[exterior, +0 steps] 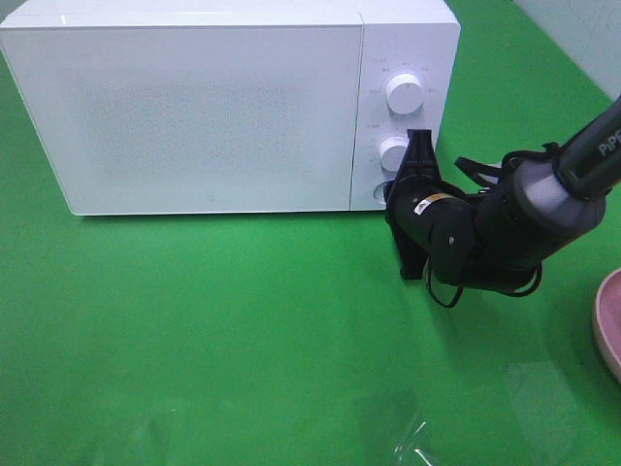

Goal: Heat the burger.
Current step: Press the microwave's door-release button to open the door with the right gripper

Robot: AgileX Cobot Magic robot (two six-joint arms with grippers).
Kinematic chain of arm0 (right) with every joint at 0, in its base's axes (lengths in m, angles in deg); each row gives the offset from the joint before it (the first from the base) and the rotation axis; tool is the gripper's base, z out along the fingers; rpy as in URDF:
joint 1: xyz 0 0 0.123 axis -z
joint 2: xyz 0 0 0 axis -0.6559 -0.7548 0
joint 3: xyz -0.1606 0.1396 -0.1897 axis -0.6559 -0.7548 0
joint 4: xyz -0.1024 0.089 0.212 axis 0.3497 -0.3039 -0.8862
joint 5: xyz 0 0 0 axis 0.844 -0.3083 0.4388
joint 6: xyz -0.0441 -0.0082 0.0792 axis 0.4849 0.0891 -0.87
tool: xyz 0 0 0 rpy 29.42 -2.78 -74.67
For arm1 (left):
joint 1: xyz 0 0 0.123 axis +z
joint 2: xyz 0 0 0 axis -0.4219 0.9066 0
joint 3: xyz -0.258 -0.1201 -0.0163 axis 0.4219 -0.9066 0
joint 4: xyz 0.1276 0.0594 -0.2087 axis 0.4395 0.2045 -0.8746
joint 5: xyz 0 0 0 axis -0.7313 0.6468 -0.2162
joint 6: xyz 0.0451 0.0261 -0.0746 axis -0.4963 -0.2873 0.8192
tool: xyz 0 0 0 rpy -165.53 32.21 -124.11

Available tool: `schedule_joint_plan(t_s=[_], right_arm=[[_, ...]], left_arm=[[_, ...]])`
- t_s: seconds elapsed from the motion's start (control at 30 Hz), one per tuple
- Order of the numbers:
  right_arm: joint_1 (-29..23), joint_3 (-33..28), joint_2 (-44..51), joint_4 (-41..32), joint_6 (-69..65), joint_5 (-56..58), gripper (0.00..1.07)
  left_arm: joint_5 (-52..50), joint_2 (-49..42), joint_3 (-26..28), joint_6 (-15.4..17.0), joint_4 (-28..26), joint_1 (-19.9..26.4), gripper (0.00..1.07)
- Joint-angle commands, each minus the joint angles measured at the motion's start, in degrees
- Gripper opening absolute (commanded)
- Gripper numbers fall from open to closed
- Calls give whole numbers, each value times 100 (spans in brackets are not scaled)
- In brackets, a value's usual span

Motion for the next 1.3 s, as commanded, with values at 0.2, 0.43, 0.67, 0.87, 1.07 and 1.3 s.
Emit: schedule_joint_plan(t_s=[0.2,0.43,0.67,0.87,1.07,1.3], right_arm=[[40,74,40,63,-40,-848,0],[40,132,29,46,-34,-1192,0],[40,407,-155,97,-17,-1180,0],[120,435,-189,-63,-17,-1192,0],[235,728,-252,-29,-17,-1295,0],[304,733,-269,23,138,-1392,0]], left_arm=[[-23,-126,-11,-11,-17,-34,97],[-23,-126,-11,-11,-17,-34,97],[-23,-126,-11,-11,-23,-34,97],[-23,-126,-11,-11,-17,-34,97],[-23,-126,-11,-11,-17,-34,97],[-23,-126,-11,-11,-17,-34,97]])
